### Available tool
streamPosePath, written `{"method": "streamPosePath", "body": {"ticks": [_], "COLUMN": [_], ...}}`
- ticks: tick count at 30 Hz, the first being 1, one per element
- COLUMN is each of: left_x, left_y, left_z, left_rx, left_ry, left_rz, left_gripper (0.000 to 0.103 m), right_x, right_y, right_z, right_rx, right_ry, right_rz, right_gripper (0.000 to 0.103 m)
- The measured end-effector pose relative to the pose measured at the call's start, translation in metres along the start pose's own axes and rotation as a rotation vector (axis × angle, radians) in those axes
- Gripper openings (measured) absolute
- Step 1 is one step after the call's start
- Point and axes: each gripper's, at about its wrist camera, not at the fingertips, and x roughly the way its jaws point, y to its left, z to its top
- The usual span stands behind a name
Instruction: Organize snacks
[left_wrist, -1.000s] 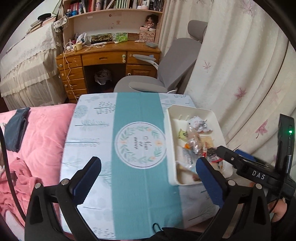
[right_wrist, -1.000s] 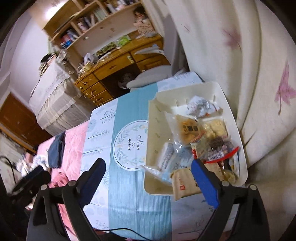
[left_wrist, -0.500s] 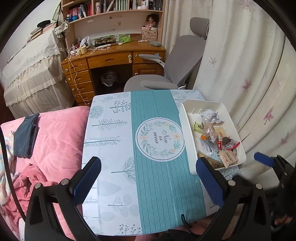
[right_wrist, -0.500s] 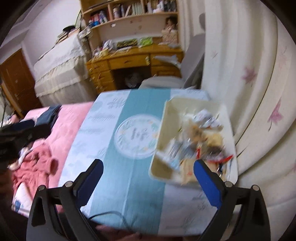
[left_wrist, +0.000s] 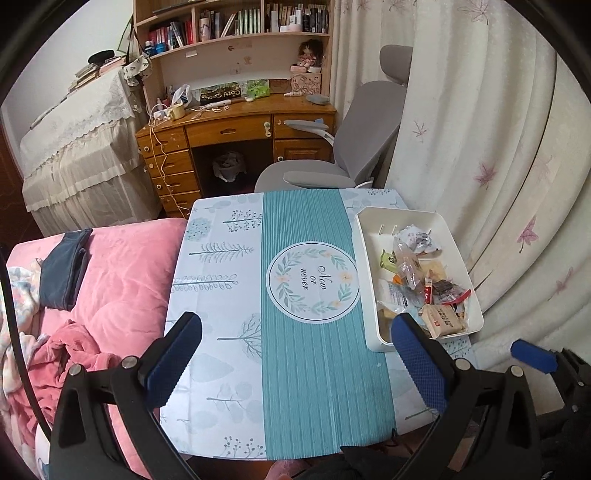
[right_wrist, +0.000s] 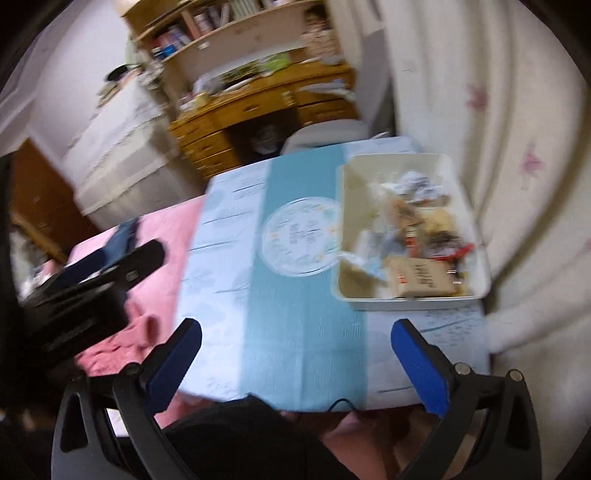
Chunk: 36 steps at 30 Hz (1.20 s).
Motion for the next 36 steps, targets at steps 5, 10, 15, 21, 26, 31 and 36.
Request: {"method": "streamPosePath", "body": {"ticks": [5, 10, 15, 21, 26, 31, 36], "left_x": [0.003, 0.005, 0.006, 0.007, 0.005, 0.004, 0.002], "left_y": [-0.009, -0.014, -0.017, -0.02, -0.022, -0.024, -0.023], "left_z": [-0.005, -0.007, -0.007, -0.007, -0.006, -0.006, -0.007], "left_rx": [-0.021, -0.037, -0.032, -0.029, -0.018, -0.012, 0.0], "left_ry": [0.004, -0.004, -0.014, -0.017, -0.025, -0.023, -0.021], "left_rz": [0.015, 0.042, 0.048, 0.049, 0.055, 0.055, 0.048], "left_gripper": [0.102, 0.102, 0.102, 0.102, 0.102, 0.102, 0.102], "right_x": [-0.003, 0.001, 0.003, 0.005, 0.005, 0.005, 0.005], "right_y": [0.001, -0.009, -0.012, -0.017, -0.017, -0.019, -0.018], "right_z": [0.001, 0.004, 0.003, 0.004, 0.004, 0.004, 0.0], "right_rx": [-0.04, -0.032, -0.031, -0.026, -0.024, -0.022, -0.015], "right_ry": [-0.053, -0.058, -0.056, -0.058, -0.059, -0.057, -0.057], "right_rz": [-0.018, -0.028, -0.019, -0.006, -0.007, -0.01, -0.019], "right_gripper": [0.103, 0.103, 0.103, 0.103, 0.103, 0.103, 0.103]}}
